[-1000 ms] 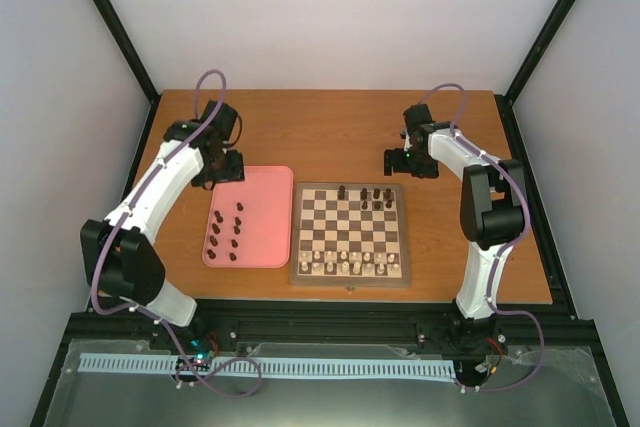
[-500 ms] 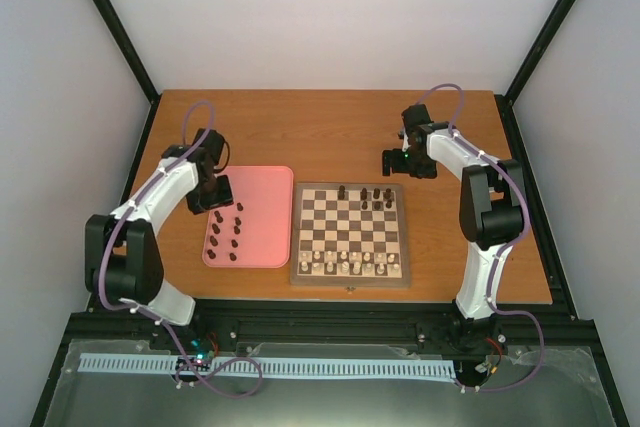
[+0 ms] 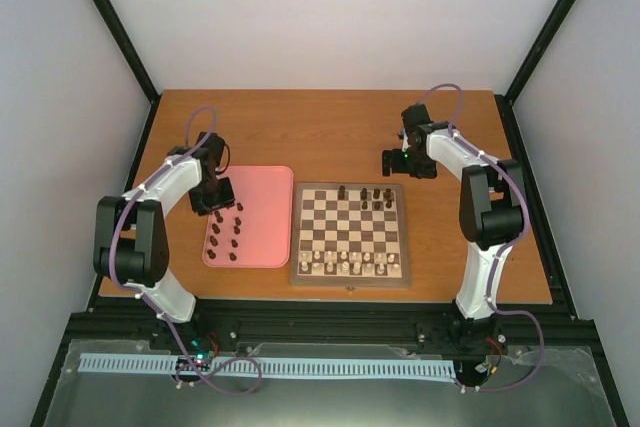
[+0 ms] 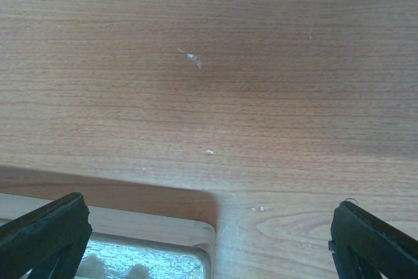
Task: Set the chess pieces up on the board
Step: Pick up the chess piece from the storage box.
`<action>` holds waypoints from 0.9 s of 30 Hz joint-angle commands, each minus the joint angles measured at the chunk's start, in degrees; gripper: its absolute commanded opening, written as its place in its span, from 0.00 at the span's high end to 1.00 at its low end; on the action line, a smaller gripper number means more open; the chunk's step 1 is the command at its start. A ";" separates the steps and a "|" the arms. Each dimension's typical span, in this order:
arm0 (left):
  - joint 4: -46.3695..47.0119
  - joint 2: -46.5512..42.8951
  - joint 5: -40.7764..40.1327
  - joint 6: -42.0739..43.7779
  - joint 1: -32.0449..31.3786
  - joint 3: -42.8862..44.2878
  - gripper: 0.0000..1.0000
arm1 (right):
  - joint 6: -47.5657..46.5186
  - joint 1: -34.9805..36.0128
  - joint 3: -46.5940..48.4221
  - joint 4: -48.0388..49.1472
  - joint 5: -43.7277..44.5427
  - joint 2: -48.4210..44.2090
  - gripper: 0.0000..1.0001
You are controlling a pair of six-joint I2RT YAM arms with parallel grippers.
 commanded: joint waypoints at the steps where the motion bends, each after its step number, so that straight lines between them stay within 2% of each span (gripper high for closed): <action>1: 1.77 0.83 0.77 0.88 0.86 -0.91 0.55 | -0.63 0.41 0.98 -0.06 0.63 1.12 0.00; 10: 3.19 2.31 1.63 1.09 2.85 -1.69 0.59 | -0.77 0.43 0.94 -0.15 1.16 1.32 0.00; 18: 3.84 5.06 2.72 1.41 2.87 -0.56 0.67 | -0.96 0.39 0.80 -0.24 1.70 1.36 0.00; 27: 3.13 6.19 2.63 1.78 2.90 1.68 0.83 | -0.98 0.40 0.78 -0.33 2.25 1.23 0.00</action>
